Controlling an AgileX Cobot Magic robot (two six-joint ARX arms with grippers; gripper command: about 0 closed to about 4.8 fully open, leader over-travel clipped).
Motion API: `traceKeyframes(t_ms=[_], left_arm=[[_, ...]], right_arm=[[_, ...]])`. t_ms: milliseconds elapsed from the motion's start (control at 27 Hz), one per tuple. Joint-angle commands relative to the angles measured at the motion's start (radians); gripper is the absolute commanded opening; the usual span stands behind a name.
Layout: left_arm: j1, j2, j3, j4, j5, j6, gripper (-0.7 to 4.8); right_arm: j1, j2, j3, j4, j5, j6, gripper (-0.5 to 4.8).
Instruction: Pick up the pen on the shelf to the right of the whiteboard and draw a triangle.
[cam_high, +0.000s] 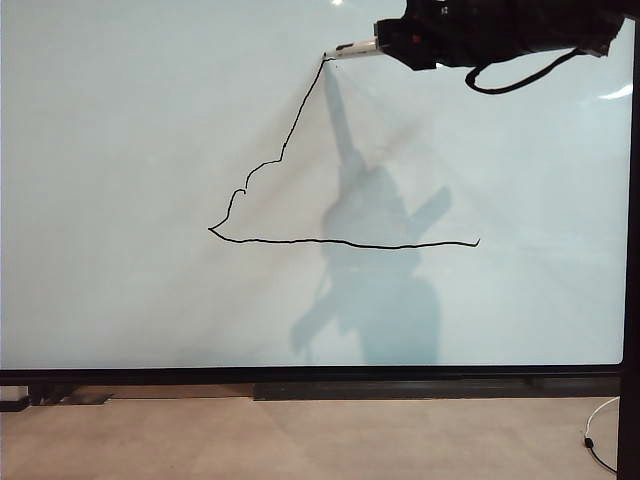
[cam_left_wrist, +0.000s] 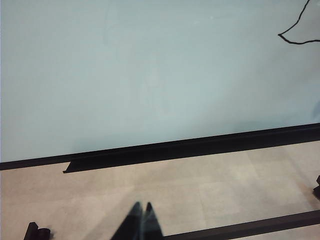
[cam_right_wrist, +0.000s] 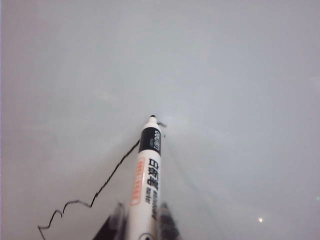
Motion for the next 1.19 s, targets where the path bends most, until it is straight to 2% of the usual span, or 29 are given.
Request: traceKeyframes(t_ms=[37, 259, 593, 1186], left_arm=[[0.0, 0.001, 0.003, 0.005, 0.003, 0.001, -0.05], [0.0, 0.001, 0.003, 0.005, 0.003, 0.001, -0.05], [0.0, 0.001, 0.003, 0.005, 0.003, 0.001, -0.05], [0.0, 0.001, 0.003, 0.005, 0.003, 0.001, -0.05]], right_arm=[[0.002, -0.004, 0.016, 0.008, 0.005, -0.015, -0.05], [0.002, -0.004, 0.017, -0.01, 0.01, -0.025, -0.05], [0.002, -0.004, 0.016, -0.058, 0.077, -0.055, -0.05], [0.0, -0.004, -0.029, -0.043, 0.14, -0.077, -0.05]])
